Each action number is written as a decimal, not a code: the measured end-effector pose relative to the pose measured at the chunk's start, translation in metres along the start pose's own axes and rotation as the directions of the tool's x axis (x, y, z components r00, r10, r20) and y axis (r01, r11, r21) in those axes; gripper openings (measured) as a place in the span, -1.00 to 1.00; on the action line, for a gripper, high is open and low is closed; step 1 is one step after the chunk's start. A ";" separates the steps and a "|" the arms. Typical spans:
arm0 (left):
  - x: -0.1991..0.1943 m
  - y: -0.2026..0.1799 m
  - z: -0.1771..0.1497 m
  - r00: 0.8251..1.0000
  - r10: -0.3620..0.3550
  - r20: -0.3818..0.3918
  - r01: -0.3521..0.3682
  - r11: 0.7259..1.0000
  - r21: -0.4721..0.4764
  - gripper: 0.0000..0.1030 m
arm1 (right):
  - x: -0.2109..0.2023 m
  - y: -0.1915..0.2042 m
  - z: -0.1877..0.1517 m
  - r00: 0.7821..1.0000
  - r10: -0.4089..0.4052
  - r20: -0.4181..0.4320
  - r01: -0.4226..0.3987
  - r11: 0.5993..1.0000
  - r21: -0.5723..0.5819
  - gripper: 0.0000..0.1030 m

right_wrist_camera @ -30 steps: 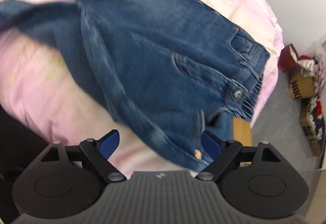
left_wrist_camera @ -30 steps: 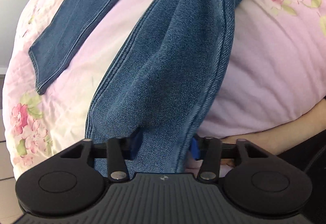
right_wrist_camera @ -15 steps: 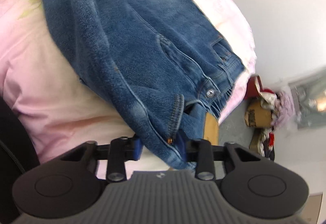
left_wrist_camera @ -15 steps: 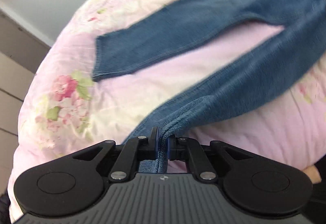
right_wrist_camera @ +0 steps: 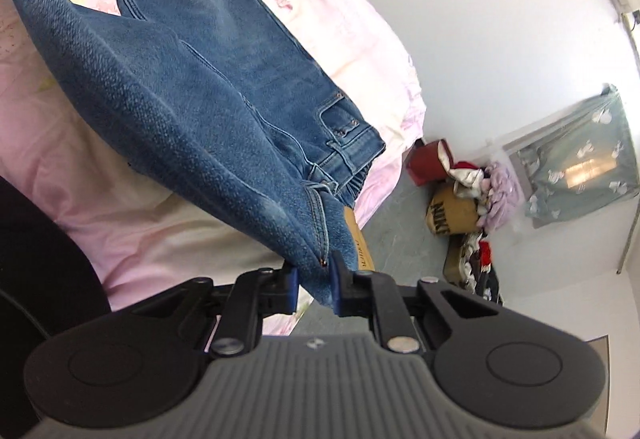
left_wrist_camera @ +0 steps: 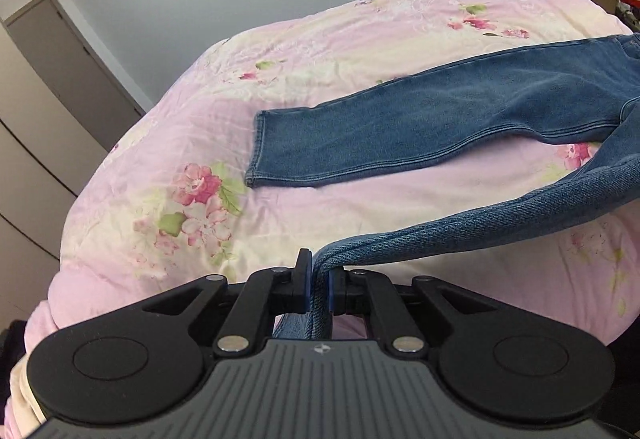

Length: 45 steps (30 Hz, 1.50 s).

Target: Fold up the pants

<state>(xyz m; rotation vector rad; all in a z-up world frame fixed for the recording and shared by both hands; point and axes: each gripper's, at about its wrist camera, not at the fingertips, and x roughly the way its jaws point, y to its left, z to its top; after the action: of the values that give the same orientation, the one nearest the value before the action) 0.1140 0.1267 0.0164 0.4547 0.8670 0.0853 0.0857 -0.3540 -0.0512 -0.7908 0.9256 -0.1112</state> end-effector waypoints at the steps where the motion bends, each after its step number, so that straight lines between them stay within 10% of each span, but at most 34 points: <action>1: 0.003 -0.002 0.004 1.000 0.007 0.001 -0.007 1.000 0.015 -0.84 | 0.003 -0.001 0.003 1.000 -0.011 0.000 0.011 1.000 -0.004 -0.82; 13: 0.090 0.001 0.101 0.995 0.101 -0.025 -0.098 0.991 0.087 -0.85 | 0.069 -0.067 0.108 0.999 -0.033 0.021 0.031 0.993 0.112 -0.83; 33: 0.339 -0.057 0.202 0.960 0.135 -0.246 -0.081 0.972 0.219 -0.84 | 0.333 -0.048 0.233 0.972 0.119 -0.203 -0.109 0.992 0.064 -0.83; 45: 0.311 -0.054 0.202 0.982 0.167 -0.092 -0.145 0.967 0.212 -0.84 | 0.299 -0.059 0.234 0.992 0.036 -0.125 -0.032 0.999 0.034 -0.85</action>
<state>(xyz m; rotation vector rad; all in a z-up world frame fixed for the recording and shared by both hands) 0.4622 0.0867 -0.1166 0.7169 0.9512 0.1682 0.4598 -0.3868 -0.1322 -0.7442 1.0530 -0.1474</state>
